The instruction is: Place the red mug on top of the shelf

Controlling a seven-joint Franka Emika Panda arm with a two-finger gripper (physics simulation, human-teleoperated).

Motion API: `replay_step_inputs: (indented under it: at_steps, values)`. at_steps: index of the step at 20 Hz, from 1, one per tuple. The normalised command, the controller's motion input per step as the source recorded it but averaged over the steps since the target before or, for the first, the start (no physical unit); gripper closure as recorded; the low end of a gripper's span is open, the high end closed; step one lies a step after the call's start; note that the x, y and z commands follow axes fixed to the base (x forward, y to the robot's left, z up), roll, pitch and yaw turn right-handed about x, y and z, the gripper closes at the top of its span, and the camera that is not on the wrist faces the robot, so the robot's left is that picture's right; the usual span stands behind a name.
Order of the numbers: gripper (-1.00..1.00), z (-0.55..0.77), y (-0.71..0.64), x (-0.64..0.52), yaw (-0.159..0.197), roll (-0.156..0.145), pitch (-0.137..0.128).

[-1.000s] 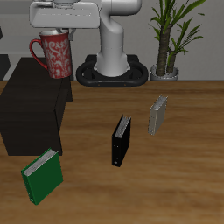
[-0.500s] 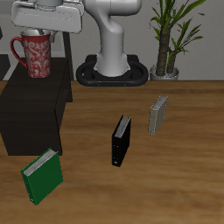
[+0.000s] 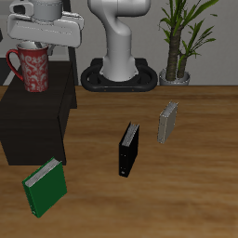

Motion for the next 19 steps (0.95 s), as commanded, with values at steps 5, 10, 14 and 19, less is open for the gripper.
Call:
replay_step_inputs:
  at_steps: [5,10,14,19]
  values:
    - [1.0,-0.23,-0.13,0.13,-0.024,-0.039,0.031]
    - [-1.0,-0.22,-0.02,0.1,0.017,-0.017,0.052]
    - [-1.0,-0.04,0.01,-0.03,-0.02,-0.036,0.013]
    - [-1.0,0.1,0.04,-0.03,-0.013,-0.004,-0.008]
